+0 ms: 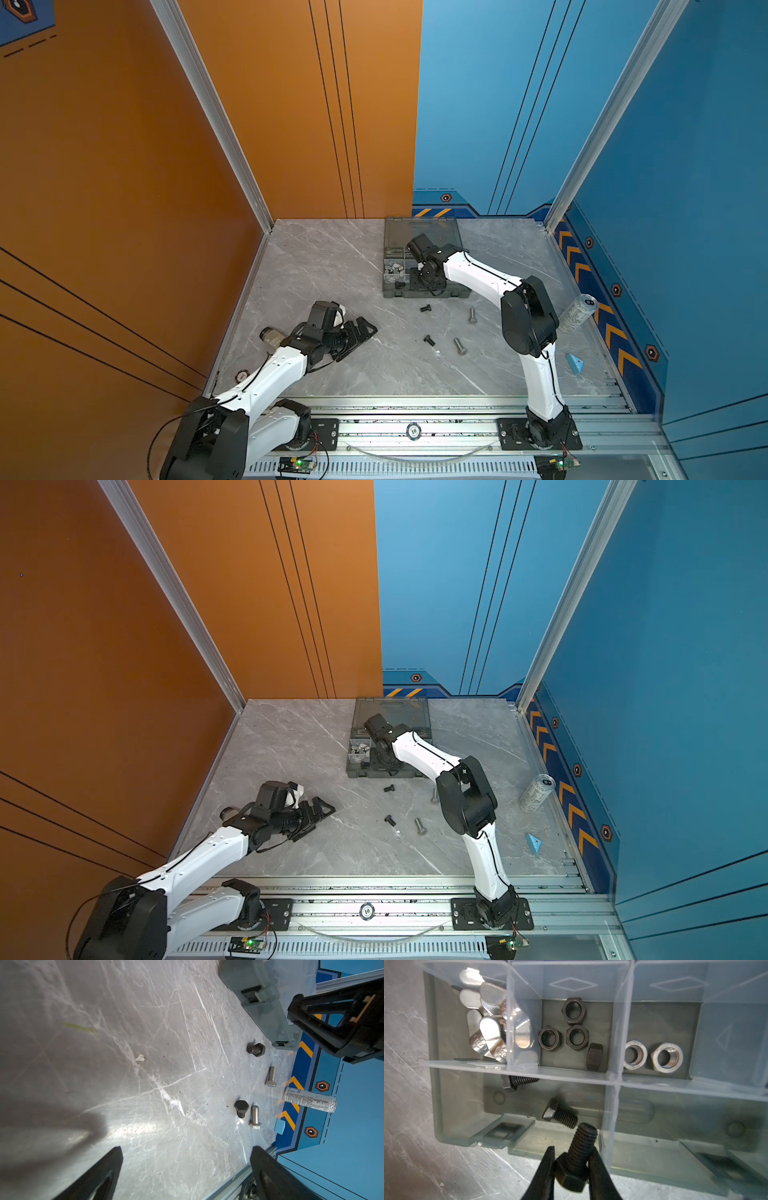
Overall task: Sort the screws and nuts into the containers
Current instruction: 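Carry the black bolt with the right gripper over the organizer, then open the right gripper to drop the bolt into the nearest compartment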
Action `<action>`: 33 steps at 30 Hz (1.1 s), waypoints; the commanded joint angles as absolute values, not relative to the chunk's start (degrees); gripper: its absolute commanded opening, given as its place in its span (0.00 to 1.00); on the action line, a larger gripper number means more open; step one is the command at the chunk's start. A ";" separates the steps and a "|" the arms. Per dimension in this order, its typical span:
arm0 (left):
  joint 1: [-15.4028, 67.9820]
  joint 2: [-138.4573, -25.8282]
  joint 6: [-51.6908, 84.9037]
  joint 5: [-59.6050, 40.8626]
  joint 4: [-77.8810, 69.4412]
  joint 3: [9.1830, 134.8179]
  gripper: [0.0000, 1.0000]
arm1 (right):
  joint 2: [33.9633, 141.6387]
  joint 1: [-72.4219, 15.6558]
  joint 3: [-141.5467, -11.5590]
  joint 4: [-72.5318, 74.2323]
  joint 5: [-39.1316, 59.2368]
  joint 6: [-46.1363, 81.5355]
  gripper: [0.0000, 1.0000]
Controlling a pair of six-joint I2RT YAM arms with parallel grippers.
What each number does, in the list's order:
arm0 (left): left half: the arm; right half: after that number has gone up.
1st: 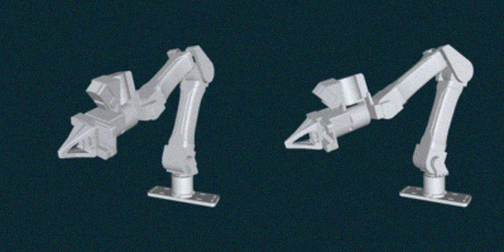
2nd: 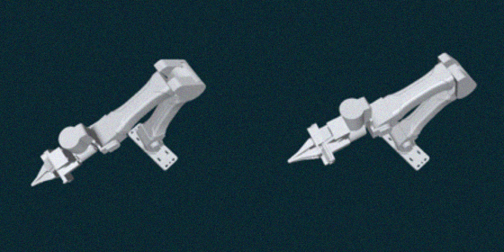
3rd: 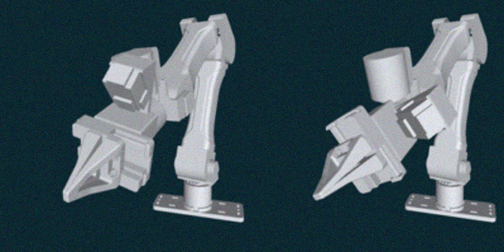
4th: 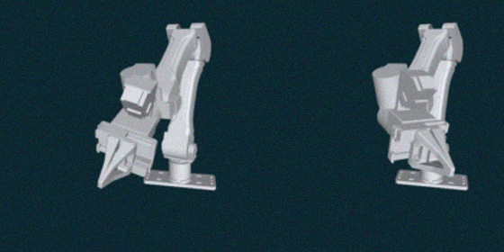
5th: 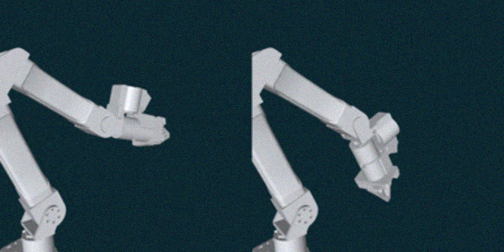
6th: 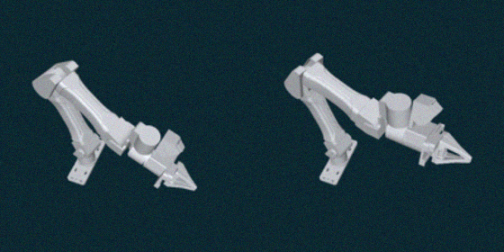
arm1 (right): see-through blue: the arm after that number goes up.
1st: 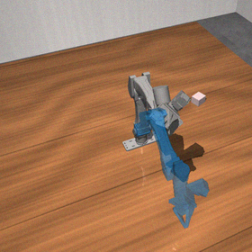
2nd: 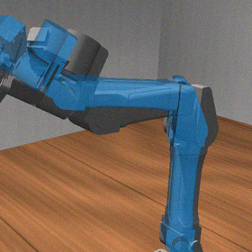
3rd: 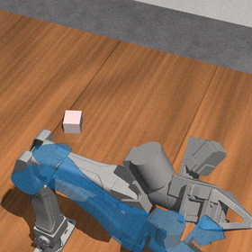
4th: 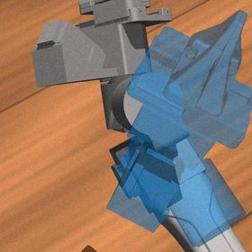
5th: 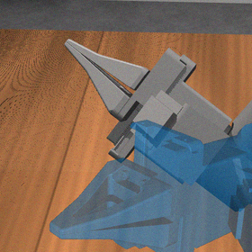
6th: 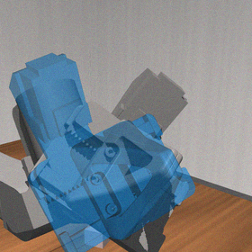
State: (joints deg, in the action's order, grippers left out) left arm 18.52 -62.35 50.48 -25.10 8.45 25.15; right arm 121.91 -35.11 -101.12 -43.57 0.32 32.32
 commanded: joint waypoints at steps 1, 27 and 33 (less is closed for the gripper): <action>19.04 -62.75 50.42 -24.25 9.06 26.37 0.98 | 122.99 -34.75 -102.59 -44.99 1.38 31.46 0.08; 21.26 -64.55 50.73 -23.38 9.12 28.27 0.98 | 124.92 -34.29 -105.21 -46.20 1.74 31.29 0.31; 21.45 -63.80 50.98 -22.90 9.14 27.62 0.98 | 124.64 -34.11 -104.94 -46.58 1.38 31.00 0.34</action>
